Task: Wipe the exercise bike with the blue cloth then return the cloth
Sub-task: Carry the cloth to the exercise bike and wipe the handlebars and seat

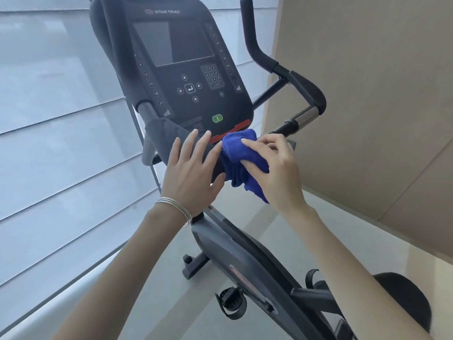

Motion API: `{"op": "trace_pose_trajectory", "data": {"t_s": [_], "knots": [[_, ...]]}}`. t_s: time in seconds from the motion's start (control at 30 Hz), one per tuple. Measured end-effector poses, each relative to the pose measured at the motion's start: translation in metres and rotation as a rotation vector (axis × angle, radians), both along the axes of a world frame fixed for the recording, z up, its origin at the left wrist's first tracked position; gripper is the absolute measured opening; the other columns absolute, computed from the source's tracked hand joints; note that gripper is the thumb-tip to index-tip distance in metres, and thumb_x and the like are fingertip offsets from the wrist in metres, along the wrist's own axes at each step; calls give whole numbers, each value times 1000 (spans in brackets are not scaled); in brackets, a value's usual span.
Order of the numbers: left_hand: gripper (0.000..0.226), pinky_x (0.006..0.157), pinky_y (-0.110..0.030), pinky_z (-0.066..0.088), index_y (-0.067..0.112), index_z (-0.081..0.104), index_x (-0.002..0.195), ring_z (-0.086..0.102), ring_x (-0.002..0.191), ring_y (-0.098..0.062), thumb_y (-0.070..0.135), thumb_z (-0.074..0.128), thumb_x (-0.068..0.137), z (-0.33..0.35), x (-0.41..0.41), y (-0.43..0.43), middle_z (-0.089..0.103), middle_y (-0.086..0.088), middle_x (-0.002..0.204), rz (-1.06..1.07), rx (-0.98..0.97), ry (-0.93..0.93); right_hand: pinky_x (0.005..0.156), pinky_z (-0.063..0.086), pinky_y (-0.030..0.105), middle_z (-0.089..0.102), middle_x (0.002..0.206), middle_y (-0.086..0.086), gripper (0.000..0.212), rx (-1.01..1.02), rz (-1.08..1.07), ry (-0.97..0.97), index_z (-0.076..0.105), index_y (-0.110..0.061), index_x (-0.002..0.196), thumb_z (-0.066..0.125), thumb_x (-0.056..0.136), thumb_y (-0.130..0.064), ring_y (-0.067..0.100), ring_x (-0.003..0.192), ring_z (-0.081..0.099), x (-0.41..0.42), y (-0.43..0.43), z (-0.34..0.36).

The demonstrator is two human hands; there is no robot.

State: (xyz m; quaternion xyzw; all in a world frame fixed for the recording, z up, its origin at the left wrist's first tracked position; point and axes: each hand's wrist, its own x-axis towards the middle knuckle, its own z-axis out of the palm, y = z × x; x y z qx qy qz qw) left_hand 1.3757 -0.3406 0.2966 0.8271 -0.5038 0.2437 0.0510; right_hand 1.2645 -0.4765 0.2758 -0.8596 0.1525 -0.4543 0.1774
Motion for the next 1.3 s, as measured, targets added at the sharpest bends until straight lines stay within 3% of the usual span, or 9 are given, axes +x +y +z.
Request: {"op": "trace_pose_trajectory", "data": {"t_s": [0.1, 0.27, 0.43, 0.6, 0.77, 0.9, 1.13, 1.23, 1.3], "knots": [[58, 105, -57, 34, 12, 57, 125, 48, 126, -38, 43, 36, 82, -2, 7, -4, 56, -16, 133, -37, -16, 5, 86, 48, 29, 56, 117, 7, 33, -30, -13, 47, 62, -21, 119, 64, 86, -25, 24, 101, 52, 6, 1, -5], [60, 108, -56, 33, 14, 61, 122, 51, 125, -34, 52, 34, 84, -4, 16, -7, 59, -12, 131, -49, 6, -1, 76, 43, 22, 59, 113, 8, 29, -40, -106, 83, 64, -14, 116, 62, 87, -18, 23, 94, 57, 1, -30, -11], [60, 109, -56, 30, 16, 61, 121, 49, 127, -32, 55, 33, 85, -9, 16, -11, 60, -8, 129, -36, -11, -22, 80, 49, 35, 56, 114, 5, 31, 64, -258, 134, 61, -16, 121, 58, 90, -13, 26, 98, 54, -3, -80, -4], [57, 106, -54, 33, 15, 65, 112, 55, 121, -30, 56, 40, 83, -13, 21, -18, 65, -6, 119, -68, -82, -61, 81, 42, 16, 62, 112, 8, 30, -138, -177, 95, 64, -13, 117, 59, 88, -19, 19, 93, 54, -3, -36, -17], [54, 105, -51, 38, 13, 67, 107, 58, 117, -29, 55, 43, 83, -14, 24, -21, 68, -6, 114, -103, -119, -86, 80, 46, 23, 62, 112, 6, 31, -82, -161, 66, 63, -14, 118, 53, 91, -25, 20, 94, 56, -1, -47, -20], [53, 105, -50, 38, 13, 67, 108, 58, 116, -29, 54, 44, 83, -15, 24, -21, 68, -6, 113, -110, -143, -94, 84, 50, 43, 60, 111, 4, 29, 87, -262, 47, 61, -14, 121, 55, 93, -13, 26, 95, 58, 2, -86, -19], [52, 105, -46, 39, 13, 68, 107, 60, 114, -28, 53, 44, 83, -16, 24, -22, 69, -6, 111, -122, -187, -82, 84, 48, 29, 63, 113, -2, 29, 42, -127, 155, 63, -17, 118, 59, 90, -12, 19, 97, 60, -26, -54, -43], [54, 105, -46, 39, 13, 68, 107, 60, 115, -29, 54, 41, 84, -16, 24, -22, 69, -6, 111, -125, -183, -77, 84, 50, 34, 66, 109, -7, 29, 47, -107, 329, 66, -23, 112, 65, 85, -12, 16, 94, 60, -41, -43, -62], [54, 105, -46, 39, 13, 68, 108, 59, 115, -29, 54, 41, 85, -16, 24, -21, 69, -6, 111, -123, -181, -75, 86, 50, 34, 68, 108, -5, 29, 105, -96, 295, 66, -21, 111, 67, 83, -13, 13, 96, 61, -37, -35, -67]]}}
